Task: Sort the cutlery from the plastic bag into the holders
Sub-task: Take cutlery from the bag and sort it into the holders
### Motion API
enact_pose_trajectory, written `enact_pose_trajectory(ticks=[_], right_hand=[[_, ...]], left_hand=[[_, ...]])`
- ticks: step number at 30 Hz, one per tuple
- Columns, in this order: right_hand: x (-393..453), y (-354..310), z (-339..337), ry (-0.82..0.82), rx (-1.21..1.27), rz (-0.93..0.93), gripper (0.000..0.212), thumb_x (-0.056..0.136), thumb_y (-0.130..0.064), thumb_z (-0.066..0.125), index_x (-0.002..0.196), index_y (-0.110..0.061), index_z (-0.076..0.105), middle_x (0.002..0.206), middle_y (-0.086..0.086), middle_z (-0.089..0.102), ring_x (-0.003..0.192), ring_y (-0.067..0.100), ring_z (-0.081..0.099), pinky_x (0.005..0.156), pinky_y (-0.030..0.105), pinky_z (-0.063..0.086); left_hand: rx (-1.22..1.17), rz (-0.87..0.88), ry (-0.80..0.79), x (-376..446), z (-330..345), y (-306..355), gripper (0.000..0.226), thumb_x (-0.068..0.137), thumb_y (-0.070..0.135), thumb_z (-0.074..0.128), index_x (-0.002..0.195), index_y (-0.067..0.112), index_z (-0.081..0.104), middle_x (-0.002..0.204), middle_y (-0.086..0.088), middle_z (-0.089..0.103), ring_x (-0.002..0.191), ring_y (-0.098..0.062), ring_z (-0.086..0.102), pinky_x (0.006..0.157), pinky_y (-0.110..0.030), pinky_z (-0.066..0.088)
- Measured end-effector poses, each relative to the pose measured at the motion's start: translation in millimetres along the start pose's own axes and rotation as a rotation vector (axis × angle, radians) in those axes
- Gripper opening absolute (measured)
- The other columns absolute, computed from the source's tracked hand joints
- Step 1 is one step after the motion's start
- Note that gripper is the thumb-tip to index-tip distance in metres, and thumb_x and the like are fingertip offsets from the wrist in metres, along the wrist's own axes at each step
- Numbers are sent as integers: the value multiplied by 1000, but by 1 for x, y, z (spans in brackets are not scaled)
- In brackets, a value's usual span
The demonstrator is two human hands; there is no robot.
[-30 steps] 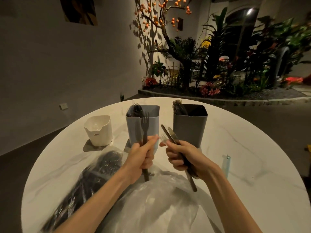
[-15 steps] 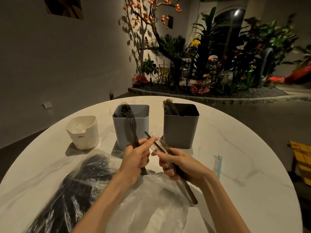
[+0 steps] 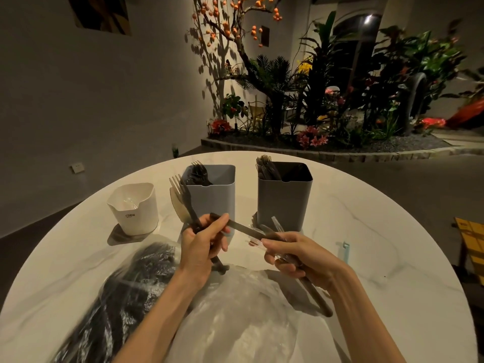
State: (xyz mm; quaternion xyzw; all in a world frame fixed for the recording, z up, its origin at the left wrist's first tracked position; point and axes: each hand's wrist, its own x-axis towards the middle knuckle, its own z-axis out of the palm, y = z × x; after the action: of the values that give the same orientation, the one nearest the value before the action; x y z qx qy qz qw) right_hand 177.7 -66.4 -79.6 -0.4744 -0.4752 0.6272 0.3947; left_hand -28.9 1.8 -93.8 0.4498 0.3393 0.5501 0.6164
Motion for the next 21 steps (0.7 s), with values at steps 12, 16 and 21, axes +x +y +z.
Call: enact_pose_trajectory(ticks=[12,16,21], right_hand=[[2,0,-7,247,99,-30,38,83,-24,78,113,-5,66,80,15,66,50,14,38,44,18,28],[2,-1,-6,219,44,-74,35,82,-25,78,113,-11,69,81,17,65,50,15,40,47,22,27],[1,-6,-3,249,31,-114,39,85,-36,69,115,-11,67,72,16,66,45,14,41,43,19,28]], left_hand=[[322,-135,-463,-2,-11,3,22,89,28,69,101,11,77,84,-20,71,46,-18,47,44,-21,33],[273,-181,-487,2,-13,4,20,93,20,64,108,14,76,82,-22,70,42,-15,46,40,-19,29],[336,-238,-574,3,-20,6,25,86,23,68,105,11,78,76,-14,69,51,-14,42,45,-20,27]])
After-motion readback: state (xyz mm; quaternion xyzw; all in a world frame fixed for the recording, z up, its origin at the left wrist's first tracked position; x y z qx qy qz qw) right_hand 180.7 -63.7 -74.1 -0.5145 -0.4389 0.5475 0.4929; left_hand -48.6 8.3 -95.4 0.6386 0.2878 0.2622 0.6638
